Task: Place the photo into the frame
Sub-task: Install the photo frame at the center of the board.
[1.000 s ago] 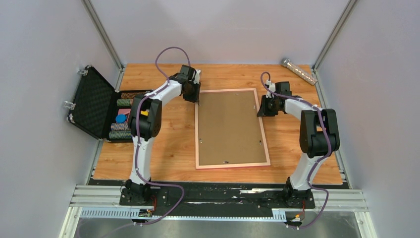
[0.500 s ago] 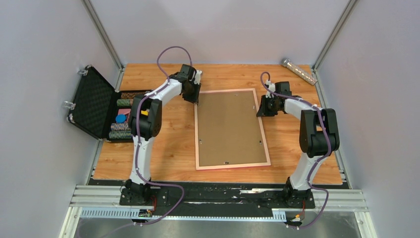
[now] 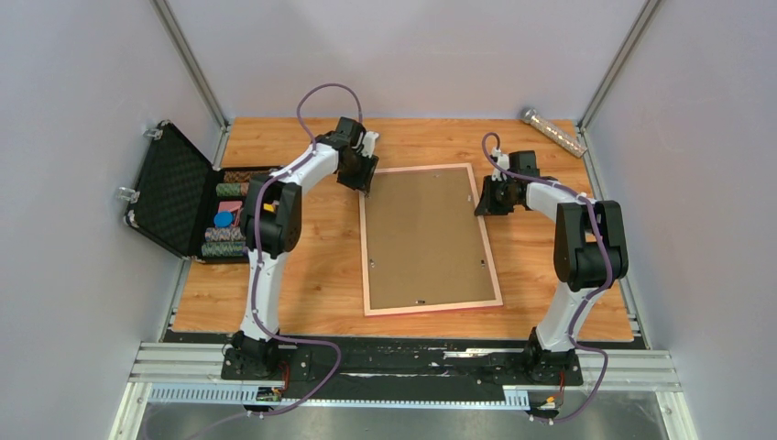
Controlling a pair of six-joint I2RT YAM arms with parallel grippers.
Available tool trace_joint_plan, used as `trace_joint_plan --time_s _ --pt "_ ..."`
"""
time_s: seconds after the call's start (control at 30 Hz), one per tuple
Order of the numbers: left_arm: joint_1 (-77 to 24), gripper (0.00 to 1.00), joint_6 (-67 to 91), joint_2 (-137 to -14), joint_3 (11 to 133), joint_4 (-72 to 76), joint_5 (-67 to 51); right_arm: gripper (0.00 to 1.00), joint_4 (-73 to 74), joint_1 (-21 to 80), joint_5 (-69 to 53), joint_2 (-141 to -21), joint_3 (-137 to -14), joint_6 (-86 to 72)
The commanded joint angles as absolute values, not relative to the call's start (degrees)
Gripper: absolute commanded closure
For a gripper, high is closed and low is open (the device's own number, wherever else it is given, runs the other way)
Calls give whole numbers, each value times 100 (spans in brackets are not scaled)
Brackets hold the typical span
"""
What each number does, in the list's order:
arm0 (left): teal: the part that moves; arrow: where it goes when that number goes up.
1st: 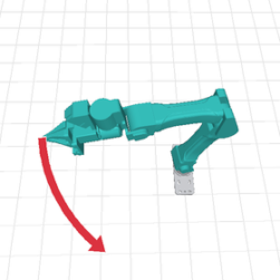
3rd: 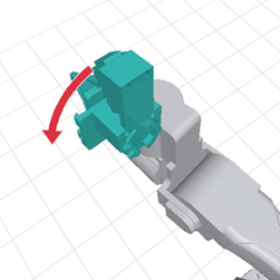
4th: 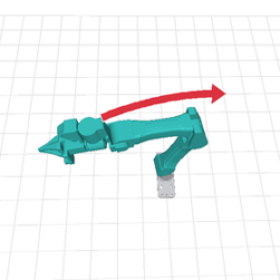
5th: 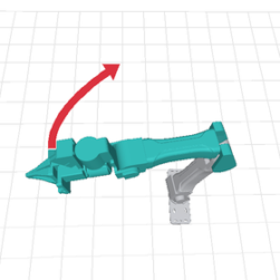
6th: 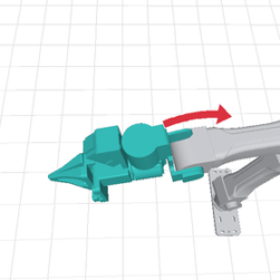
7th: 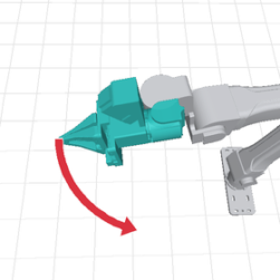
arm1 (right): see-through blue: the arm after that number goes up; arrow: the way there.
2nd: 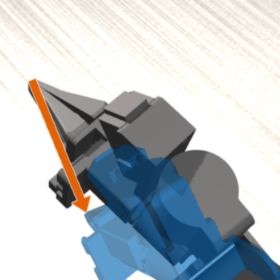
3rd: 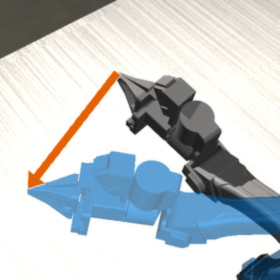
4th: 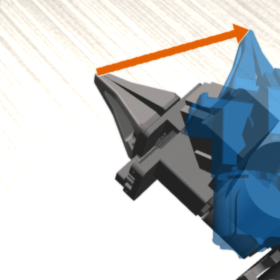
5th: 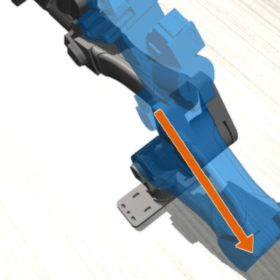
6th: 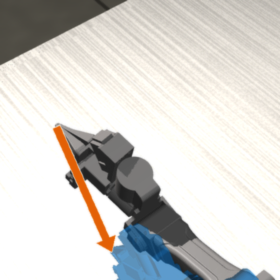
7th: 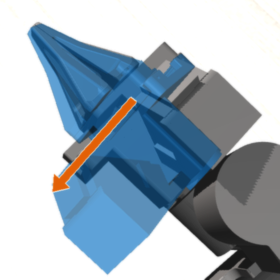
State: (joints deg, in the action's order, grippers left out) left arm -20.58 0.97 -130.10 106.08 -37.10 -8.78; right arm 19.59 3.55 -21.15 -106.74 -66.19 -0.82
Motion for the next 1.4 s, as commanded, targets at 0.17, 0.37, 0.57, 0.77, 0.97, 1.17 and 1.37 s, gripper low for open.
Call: trace_joint_plan --time_s 0.17,0.37,0.57,0.77,0.97,1.17,1.37 --pt "-2136 25 77 -13156 10928 -4339 -833 100 2041 344 -2059 -10855 -6680 -242" --pt "-2127 14 224 -12907 10850 -4305 -819 100 2034 351 -2031 -10837 -6653 -387" --pt "-2090 9 310 -12427 10605 -4245 -951 100 2037 350 -2022 -10823 -6629 -517" --pt "-2058 4 249 -12007 10367 -4230 -1032 100 2035 343 -1955 -10775 -6627 -650" --pt "-2013 0 73 -11686 10093 -4327 -1075 100 2025 347 -1908 -10661 -6618 -874" --pt "-2012 0 -195 -11288 9658 -4418 -1139 100 2022 300 -2052 -10696 -6704 -1252" --pt "-2013 0 -240 -10950 9213 -4444 -1389 100 1965 219 -2197 -10790 -6843 -1590"
